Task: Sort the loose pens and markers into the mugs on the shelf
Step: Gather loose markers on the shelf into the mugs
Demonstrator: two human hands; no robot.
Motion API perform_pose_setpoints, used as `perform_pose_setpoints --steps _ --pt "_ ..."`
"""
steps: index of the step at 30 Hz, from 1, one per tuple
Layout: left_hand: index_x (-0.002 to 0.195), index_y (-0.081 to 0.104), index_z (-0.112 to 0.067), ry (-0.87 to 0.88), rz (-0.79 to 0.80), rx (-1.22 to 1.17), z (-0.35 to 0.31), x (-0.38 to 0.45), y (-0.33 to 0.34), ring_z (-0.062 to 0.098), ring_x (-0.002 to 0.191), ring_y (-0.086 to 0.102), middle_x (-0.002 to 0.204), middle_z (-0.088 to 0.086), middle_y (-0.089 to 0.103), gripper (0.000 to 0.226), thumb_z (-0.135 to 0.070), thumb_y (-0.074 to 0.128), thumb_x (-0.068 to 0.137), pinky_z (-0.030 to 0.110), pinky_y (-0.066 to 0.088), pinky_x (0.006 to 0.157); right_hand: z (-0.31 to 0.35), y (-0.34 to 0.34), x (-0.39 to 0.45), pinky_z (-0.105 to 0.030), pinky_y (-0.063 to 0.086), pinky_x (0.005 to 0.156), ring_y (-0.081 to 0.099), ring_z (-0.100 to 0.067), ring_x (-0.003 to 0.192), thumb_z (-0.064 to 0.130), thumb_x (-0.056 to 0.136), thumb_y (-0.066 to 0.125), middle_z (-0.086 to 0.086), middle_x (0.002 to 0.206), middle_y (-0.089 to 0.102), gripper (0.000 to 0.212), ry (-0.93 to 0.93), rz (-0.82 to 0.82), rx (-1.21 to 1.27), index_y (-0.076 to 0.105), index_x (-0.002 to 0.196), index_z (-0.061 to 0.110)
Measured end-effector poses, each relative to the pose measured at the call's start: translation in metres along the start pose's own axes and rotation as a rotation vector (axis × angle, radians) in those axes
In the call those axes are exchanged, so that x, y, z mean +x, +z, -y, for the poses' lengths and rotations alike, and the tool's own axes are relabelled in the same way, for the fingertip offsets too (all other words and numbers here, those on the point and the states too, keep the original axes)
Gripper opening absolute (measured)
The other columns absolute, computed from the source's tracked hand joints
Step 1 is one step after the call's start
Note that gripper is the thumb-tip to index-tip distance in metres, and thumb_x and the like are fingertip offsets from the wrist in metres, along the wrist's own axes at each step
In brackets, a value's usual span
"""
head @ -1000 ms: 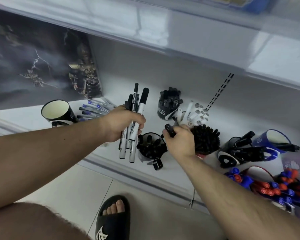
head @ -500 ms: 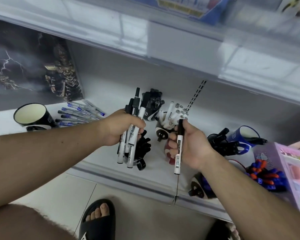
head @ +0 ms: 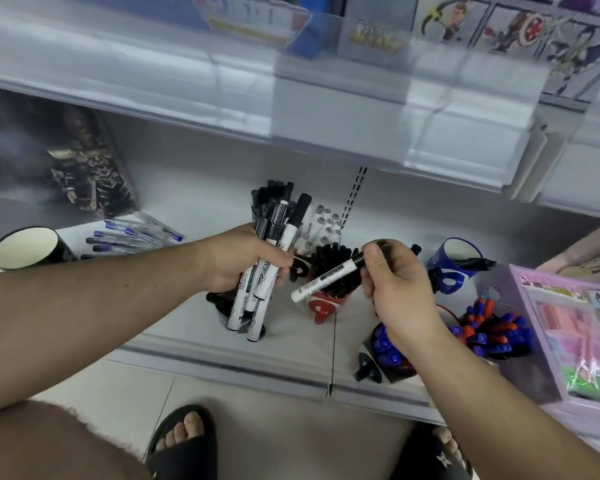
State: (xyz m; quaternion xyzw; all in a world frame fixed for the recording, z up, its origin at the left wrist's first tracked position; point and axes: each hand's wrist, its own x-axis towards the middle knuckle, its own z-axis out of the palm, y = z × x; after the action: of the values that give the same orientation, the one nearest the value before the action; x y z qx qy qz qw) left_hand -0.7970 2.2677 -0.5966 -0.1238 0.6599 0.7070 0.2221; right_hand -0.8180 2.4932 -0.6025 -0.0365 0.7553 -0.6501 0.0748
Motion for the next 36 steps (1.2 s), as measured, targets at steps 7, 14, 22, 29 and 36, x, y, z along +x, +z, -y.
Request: perform_pose_setpoints --steps 7,14,22,29,36 --pt "0.090 0.061 -0.011 -0.013 -0.131 -0.210 0.009 -0.033 -0.045 0.018 0.065 0.062 0.071 0.007 0.060 0.030 0.004 0.069 0.065 0.029 0.057 0.061 -0.017 0.055 0.018 -0.018 0.047 0.057 0.058 -0.002 0.061 0.028 0.096 0.059 0.008 0.070 0.062 0.016 -0.195 -0.068 -0.261 0.056 0.080 0.032" --pt "0.095 0.064 -0.007 -0.036 -0.185 -0.285 0.033 -0.047 -0.070 0.021 0.064 0.063 0.078 0.009 0.061 0.034 -0.001 0.069 0.062 0.038 0.051 0.081 -0.037 0.116 0.030 -0.034 0.052 0.068 0.061 -0.020 0.071 0.028 0.094 0.062 -0.002 0.076 0.065 0.015 -0.279 0.070 -0.419 0.063 0.092 0.014" --pt "0.083 0.060 -0.011 0.042 -0.103 -0.282 0.040 -0.048 -0.072 0.021 0.063 0.059 0.072 0.006 0.059 0.028 0.005 0.064 0.061 0.036 0.050 0.073 -0.066 0.155 0.045 -0.040 0.035 0.098 0.048 -0.030 0.115 0.038 0.093 0.055 -0.008 0.116 0.054 0.030 -0.457 0.317 -1.234 0.069 0.112 0.020" --pt "0.087 0.060 -0.004 0.112 -0.113 -0.156 0.039 -0.048 -0.069 0.022 0.063 0.060 0.070 0.007 0.061 0.031 0.005 0.067 0.058 0.031 0.053 0.065 -0.055 0.155 0.050 -0.047 0.019 0.113 0.022 -0.033 0.134 0.043 0.100 0.033 -0.012 0.147 0.028 0.050 -0.228 0.470 -1.524 0.033 0.149 0.035" --pt "0.086 0.063 -0.010 0.067 0.016 -0.064 0.041 -0.047 -0.062 0.025 0.064 0.058 0.073 0.006 0.063 0.034 0.011 0.065 0.059 0.034 0.053 0.064 0.019 0.133 0.042 -0.029 0.042 0.063 0.056 -0.017 0.066 0.009 0.094 0.042 -0.008 0.091 0.064 0.030 0.301 0.394 0.238 0.068 0.108 0.013"
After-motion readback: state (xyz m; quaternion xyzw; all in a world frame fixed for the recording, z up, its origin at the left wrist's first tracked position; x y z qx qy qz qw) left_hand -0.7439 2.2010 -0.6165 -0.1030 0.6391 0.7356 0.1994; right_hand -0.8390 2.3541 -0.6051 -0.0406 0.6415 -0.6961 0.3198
